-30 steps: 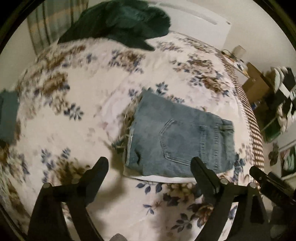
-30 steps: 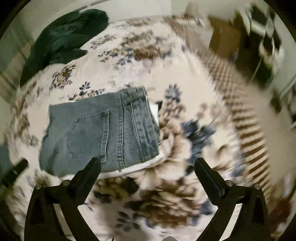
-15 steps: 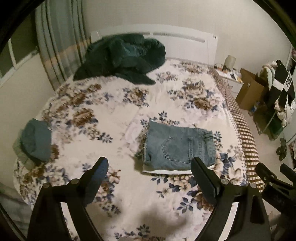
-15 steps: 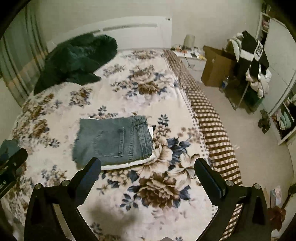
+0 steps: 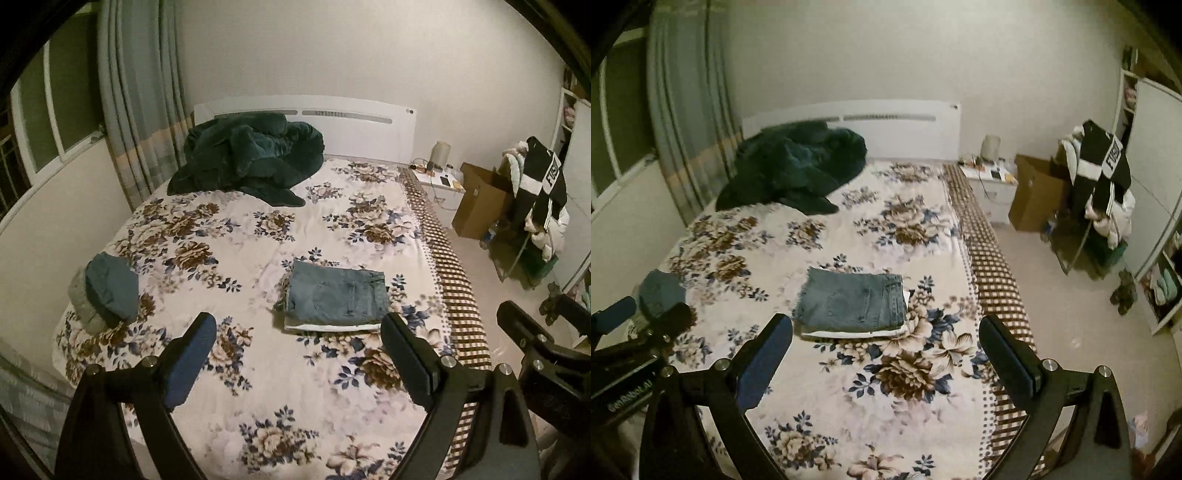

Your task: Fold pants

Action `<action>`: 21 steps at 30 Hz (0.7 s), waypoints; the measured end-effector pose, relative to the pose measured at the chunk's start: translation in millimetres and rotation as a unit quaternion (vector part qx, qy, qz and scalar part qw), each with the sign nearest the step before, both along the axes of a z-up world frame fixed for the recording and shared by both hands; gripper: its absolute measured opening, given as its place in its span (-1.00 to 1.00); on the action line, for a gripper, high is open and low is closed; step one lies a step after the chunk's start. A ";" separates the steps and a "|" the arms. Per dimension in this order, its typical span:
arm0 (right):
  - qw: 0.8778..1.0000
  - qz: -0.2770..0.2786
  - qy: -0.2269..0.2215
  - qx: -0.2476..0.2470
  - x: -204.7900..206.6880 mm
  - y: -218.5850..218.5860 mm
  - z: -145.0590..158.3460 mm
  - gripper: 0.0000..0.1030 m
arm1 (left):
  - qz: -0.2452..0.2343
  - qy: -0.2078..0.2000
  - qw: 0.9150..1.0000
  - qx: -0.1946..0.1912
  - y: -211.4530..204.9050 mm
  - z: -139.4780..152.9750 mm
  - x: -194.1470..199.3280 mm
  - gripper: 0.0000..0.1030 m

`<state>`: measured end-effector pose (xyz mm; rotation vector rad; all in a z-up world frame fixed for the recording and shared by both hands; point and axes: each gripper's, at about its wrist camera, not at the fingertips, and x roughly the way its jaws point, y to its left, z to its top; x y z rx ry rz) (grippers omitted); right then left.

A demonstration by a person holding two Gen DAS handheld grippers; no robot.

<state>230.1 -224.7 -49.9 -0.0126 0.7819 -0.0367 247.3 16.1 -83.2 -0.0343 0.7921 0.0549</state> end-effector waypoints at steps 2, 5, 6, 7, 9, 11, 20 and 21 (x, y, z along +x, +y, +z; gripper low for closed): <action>1.000 0.005 -0.008 -0.001 -20.3 0.1 19.6 0.99 | 0.003 -0.004 1.000 0.002 -2.1 11.7 -15.5 0.76; 1.000 0.010 -0.021 -0.005 -49.6 1.0 47.4 0.99 | 0.007 -0.013 1.000 0.003 -1.7 29.2 -33.9 0.76; 1.000 0.013 -0.023 -0.005 -59.9 1.9 57.3 0.99 | 0.008 -0.016 1.000 0.006 -1.7 34.3 -37.7 0.76; 1.000 0.013 -0.026 -0.007 -67.2 2.8 64.4 0.99 | 0.007 -0.020 1.000 0.008 -0.6 40.6 -41.7 0.76; 0.999 0.014 -0.030 -0.006 -80.9 3.2 77.8 0.99 | 0.007 -0.023 1.000 0.010 0.9 47.8 -49.9 0.76; 0.999 0.013 -0.033 -0.007 -94.2 4.7 91.9 0.99 | 0.006 -0.029 0.999 0.014 4.4 56.0 -55.3 0.77; 0.999 -0.003 -0.040 -0.018 -115.2 13.8 125.2 1.00 | 0.010 -0.045 0.999 0.000 25.3 67.5 -72.0 0.99; 0.999 -0.003 -0.038 -0.018 -112.3 15.6 124.9 1.00 | 0.010 -0.044 0.999 0.000 27.3 67.0 -72.4 0.99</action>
